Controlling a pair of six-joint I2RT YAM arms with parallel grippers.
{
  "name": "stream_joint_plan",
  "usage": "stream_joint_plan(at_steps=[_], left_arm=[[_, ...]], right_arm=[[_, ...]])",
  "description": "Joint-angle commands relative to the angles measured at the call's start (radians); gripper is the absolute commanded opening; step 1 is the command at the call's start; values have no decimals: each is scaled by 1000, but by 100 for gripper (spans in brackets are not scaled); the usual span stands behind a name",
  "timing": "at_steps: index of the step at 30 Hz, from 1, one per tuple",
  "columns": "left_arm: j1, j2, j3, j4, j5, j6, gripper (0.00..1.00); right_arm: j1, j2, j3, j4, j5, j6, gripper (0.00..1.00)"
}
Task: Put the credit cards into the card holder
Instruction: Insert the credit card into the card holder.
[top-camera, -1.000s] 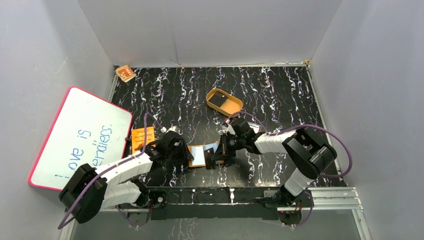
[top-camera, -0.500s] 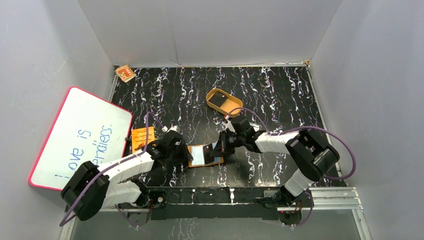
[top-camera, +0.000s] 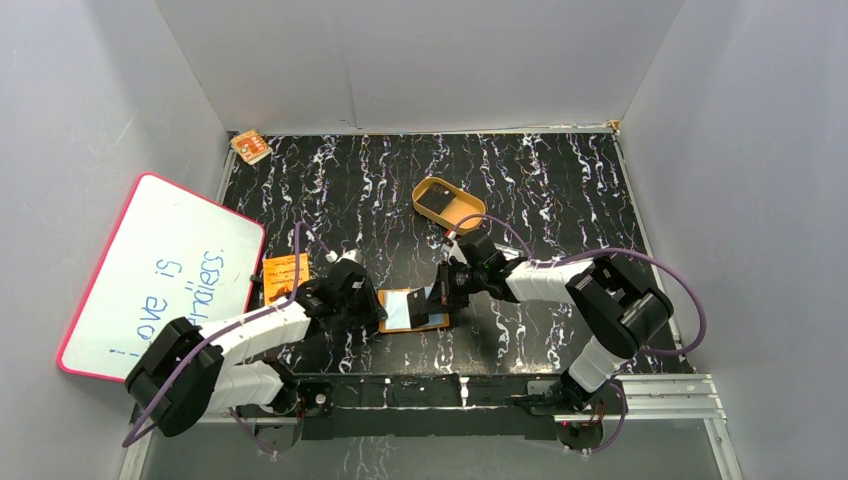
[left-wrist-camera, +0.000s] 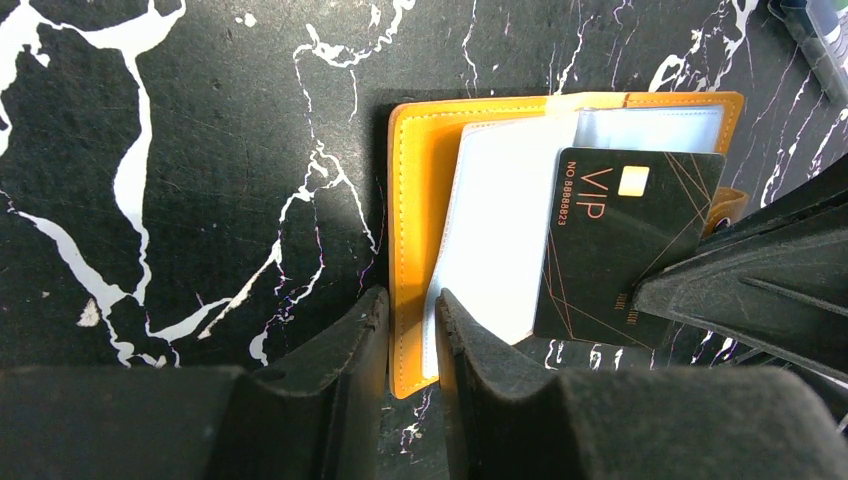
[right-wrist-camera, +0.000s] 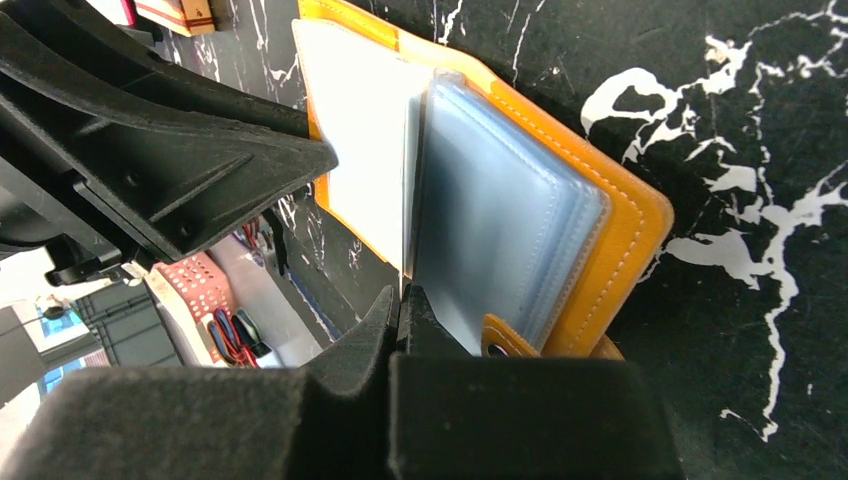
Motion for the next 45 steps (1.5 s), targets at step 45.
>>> stream_joint_plan(at_steps=[45], left_arm=[[-3, 46, -21, -18, 1, 20, 20]], right_arm=[[23, 124, -2, 163, 63, 156, 0]])
